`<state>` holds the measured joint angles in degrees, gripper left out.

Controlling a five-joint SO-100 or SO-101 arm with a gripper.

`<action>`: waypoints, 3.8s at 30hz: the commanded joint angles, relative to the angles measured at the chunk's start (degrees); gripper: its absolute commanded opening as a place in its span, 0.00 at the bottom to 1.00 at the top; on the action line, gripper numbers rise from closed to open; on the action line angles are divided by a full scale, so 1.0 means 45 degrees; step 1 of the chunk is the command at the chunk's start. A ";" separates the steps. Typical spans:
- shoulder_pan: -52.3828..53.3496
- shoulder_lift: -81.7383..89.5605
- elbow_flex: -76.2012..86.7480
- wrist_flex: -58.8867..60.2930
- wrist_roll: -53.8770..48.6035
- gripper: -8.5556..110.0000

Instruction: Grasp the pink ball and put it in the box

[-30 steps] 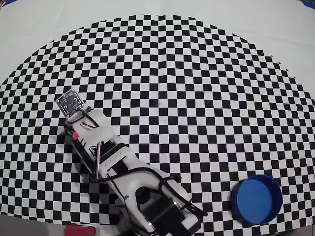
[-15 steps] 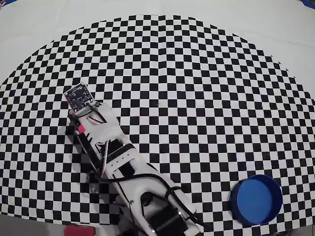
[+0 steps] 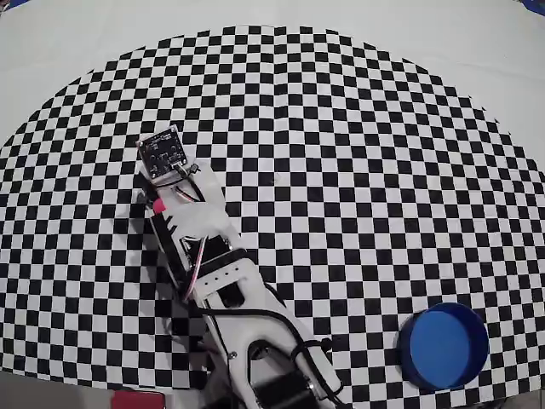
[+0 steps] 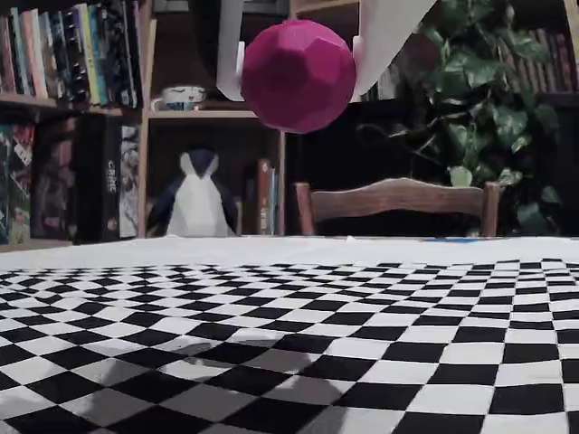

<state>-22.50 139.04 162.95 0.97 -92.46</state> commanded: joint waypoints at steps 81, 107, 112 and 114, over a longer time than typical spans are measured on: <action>1.5234 0.4941 0.1777 0.0645 -0.0078 0.07; 1.9023 0.5781 0.2246 0.0645 -0.0078 0.07; 1.9512 0.6016 0.2363 0.0645 -0.0098 0.07; 1.9687 0.6133 0.2422 0.0664 -0.0098 0.07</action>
<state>64.86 163.92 174.20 3.78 -92.46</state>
